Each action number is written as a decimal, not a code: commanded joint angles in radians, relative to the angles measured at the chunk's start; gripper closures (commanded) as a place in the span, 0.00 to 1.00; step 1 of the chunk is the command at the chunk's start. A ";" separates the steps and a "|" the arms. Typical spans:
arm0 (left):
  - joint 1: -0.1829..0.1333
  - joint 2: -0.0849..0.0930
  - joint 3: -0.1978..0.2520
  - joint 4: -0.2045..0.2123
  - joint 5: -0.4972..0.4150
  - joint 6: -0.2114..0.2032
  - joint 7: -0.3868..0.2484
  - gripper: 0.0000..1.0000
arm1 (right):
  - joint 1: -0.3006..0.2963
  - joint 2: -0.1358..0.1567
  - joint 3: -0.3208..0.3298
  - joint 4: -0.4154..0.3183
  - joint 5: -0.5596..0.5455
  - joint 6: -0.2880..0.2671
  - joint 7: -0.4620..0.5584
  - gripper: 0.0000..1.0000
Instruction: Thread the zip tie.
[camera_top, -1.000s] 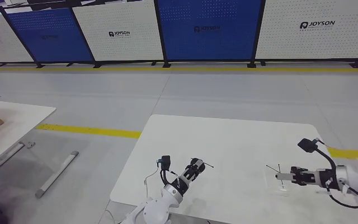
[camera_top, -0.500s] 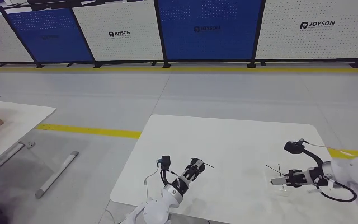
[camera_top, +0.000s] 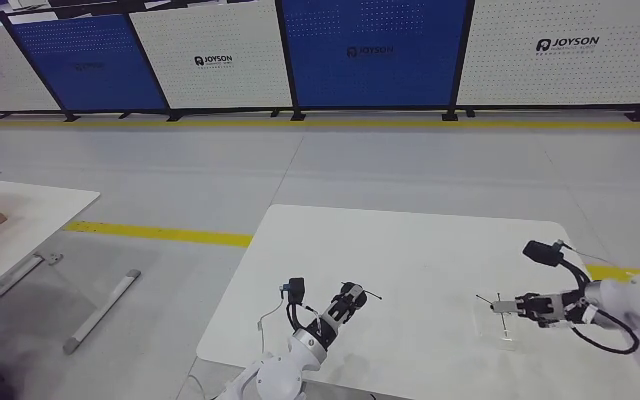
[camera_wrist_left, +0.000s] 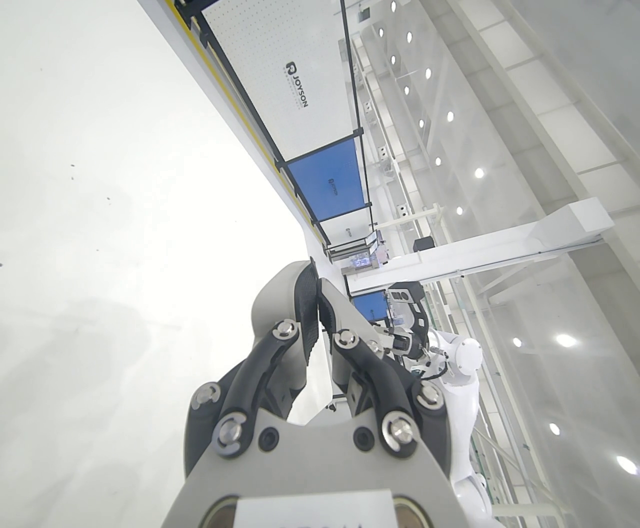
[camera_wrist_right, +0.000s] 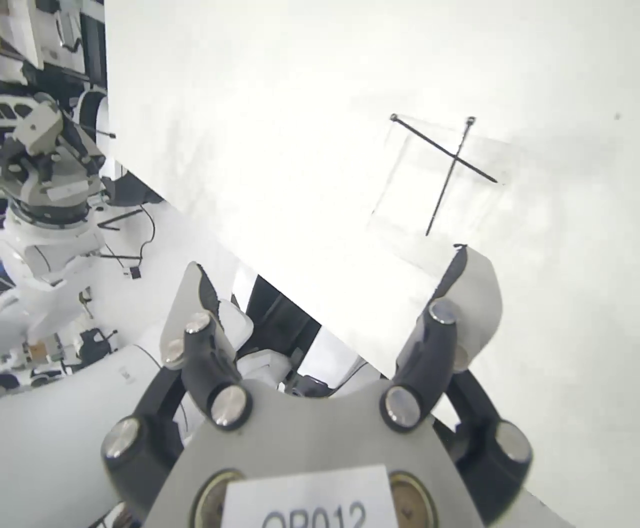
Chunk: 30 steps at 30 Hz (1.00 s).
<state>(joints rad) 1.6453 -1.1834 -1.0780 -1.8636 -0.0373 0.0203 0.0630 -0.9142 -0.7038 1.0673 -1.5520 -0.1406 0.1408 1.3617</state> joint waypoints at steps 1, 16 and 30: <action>0.000 0.000 0.000 0.000 0.000 0.000 0.000 1.00 | 0.025 -0.008 -0.036 -0.010 -0.057 0.075 0.023 0.00; 0.000 0.000 0.000 0.000 0.000 0.000 0.000 1.00 | 0.007 -0.009 -0.044 -0.030 -0.115 0.199 -0.028 0.00; 0.000 0.000 0.000 0.000 0.000 0.000 0.000 1.00 | 0.111 -0.073 -0.171 0.095 -0.092 0.128 -0.070 0.00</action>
<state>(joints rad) 1.6453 -1.1834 -1.0780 -1.8636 -0.0373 0.0203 0.0630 -0.8024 -0.7773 0.8956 -1.4550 -0.2323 0.2679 1.2917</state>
